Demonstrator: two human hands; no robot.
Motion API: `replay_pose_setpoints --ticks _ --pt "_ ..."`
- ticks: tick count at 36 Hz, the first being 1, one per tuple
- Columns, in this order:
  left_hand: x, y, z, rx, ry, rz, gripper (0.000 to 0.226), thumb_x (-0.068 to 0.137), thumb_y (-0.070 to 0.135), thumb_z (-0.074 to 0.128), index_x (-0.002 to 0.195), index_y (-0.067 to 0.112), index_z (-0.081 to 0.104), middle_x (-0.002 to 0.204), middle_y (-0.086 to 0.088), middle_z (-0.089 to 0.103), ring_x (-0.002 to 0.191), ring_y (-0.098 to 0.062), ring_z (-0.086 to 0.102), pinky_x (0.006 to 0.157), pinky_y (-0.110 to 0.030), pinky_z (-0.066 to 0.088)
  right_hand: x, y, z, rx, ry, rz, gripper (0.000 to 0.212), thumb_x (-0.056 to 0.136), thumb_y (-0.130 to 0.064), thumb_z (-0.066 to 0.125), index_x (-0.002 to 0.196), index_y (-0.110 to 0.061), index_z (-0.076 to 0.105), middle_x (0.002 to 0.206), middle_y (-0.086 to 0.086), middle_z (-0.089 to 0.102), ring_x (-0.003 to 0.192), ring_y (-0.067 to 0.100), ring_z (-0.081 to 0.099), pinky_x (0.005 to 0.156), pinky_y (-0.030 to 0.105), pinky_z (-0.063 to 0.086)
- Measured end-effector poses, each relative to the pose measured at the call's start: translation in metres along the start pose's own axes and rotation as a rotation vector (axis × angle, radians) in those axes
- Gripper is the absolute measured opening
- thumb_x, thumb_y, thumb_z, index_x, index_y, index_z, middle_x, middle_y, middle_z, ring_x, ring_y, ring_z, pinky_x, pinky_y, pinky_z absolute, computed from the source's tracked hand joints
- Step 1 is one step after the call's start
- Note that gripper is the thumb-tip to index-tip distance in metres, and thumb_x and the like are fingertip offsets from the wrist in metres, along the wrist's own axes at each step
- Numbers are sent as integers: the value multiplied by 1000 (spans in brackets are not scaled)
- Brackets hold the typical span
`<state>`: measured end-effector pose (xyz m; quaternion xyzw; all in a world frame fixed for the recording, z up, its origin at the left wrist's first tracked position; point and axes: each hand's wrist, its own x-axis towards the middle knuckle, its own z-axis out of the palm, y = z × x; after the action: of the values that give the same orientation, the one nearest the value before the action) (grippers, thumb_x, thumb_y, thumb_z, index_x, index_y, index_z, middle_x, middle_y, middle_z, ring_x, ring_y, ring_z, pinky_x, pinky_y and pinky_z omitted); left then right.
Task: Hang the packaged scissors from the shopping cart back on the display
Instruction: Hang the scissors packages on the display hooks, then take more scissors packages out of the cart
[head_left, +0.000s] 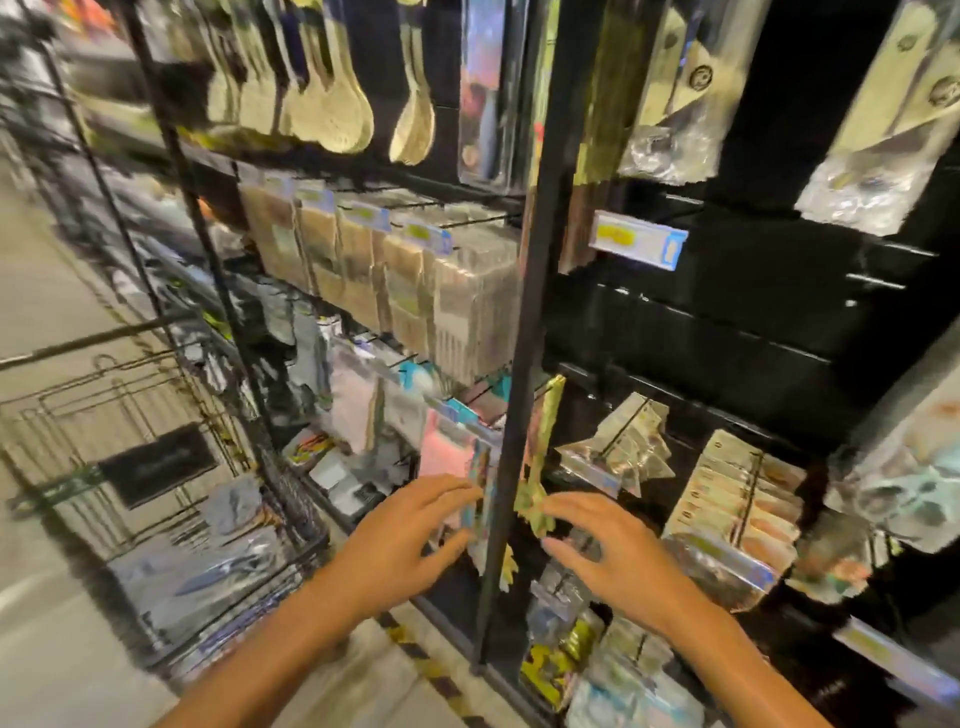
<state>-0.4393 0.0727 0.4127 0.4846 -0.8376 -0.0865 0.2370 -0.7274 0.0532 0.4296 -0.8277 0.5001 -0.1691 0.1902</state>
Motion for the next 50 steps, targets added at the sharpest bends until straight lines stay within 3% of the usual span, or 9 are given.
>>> replay_pose_setpoints --ticks 9,12,21,26,29,33,38,45,50 --pt "-131 -95 -3 -34 1 -298 54 101 61 34 145 33 50 148 12 50 136 -8 44 114 -28 37 60 -74 97 -27 -352 -58 57 94 -64 47 147 -43 42 155 -21 37 145 2 30 119 29 32" --pt "-169 -117 -2 -57 -37 -415 51 101 55 39 149 37 42 154 15 39 143 -5 33 115 -16 22 74 -93 130 -35 -451 -81 56 96 -62 48 148 -43 41 154 -21 36 144 3 32 118 28 32" --pt "-252 -155 7 -80 18 -678 49 98 60 42 145 48 41 141 27 44 129 3 43 98 -3 26 116 -123 219 -28 -692 -139 59 96 -62 49 150 -37 40 152 -18 39 142 4 32 116 29 33" --pt "-272 -180 19 -141 19 -814 59 94 73 28 147 49 38 145 31 39 132 6 38 102 -2 22 149 -123 259 -5 -751 -182 91 75 -93 25 146 -40 44 149 -19 44 138 4 40 113 29 39" --pt "-273 -196 20 -139 27 -905 74 88 80 19 147 42 43 143 27 43 130 6 39 99 1 18 178 -122 276 -11 -776 -211 65 91 -73 44 146 -40 44 150 -21 43 140 2 37 111 19 32" --pt "-265 -217 14 -99 -21 -1022 52 96 59 43 145 39 46 141 21 50 130 -4 46 98 -8 29 224 -124 290 -25 -829 -258 55 101 -49 52 152 -34 38 148 -19 38 142 2 30 108 11 17" --pt "-258 -244 13 -95 -68 -1145 66 92 70 30 148 37 41 150 15 46 137 -10 43 107 -17 30 283 -130 298 -4 -882 -297 56 99 -40 59 151 -30 42 147 -10 48 135 8 43 101 16 32" --pt "-232 -275 7 -85 -6 -1257 88 83 82 12 148 32 42 151 10 44 139 -9 39 110 -13 25 347 -131 327 -9 -943 -393 61 97 -54 54 150 -27 44 151 -8 47 138 10 44 111 24 36" --pt "-212 -288 5 -78 -15 -1307 60 99 56 42 152 30 37 156 5 41 142 -13 37 109 -15 20 375 -137 350 -28 -968 -426 58 98 -51 55 150 -27 44 152 -4 47 139 14 43 112 26 33"
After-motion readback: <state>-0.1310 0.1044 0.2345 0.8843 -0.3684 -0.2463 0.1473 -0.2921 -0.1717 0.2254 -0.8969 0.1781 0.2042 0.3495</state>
